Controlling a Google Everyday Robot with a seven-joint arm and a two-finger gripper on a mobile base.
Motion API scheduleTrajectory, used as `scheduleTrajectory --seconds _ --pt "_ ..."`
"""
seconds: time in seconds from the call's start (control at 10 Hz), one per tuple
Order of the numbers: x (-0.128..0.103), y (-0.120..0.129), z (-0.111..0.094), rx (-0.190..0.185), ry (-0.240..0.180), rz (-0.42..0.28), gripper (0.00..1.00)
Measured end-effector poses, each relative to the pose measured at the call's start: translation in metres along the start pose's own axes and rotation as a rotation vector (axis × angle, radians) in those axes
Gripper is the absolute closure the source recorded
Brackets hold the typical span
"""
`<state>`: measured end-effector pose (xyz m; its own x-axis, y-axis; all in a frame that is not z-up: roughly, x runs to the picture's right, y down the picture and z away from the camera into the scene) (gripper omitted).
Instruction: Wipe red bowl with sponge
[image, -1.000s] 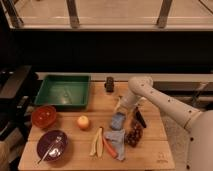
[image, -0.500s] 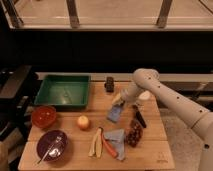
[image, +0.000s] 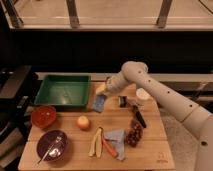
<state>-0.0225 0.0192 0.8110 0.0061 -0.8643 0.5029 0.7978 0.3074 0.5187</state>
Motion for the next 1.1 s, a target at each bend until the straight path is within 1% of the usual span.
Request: scheduleTrajectory --seconds 0.1,0.5,0.6,0.7,0.8,0.9,1.1 --pt "0.001 -0.013 0.004 0.016 -0.002 -0.027 1.00" --pt "0.001 -0.013 0.005 0.015 -0.002 -0.031 1.00" --pt "0.000 -0.009 0.005 -0.008 0.007 -0.041 1.00" --pt "0.000 -0.010 0.008 -0.035 0.011 -0.063 1.00" --pt "0.003 -0.022 0.016 -0.077 0.020 -0.117 1.00" --pt "0.007 -0.034 0.025 -0.070 0.020 -0.163 1.00" --pt "0.013 -0.062 0.046 -0.031 0.010 -0.240 1.00"
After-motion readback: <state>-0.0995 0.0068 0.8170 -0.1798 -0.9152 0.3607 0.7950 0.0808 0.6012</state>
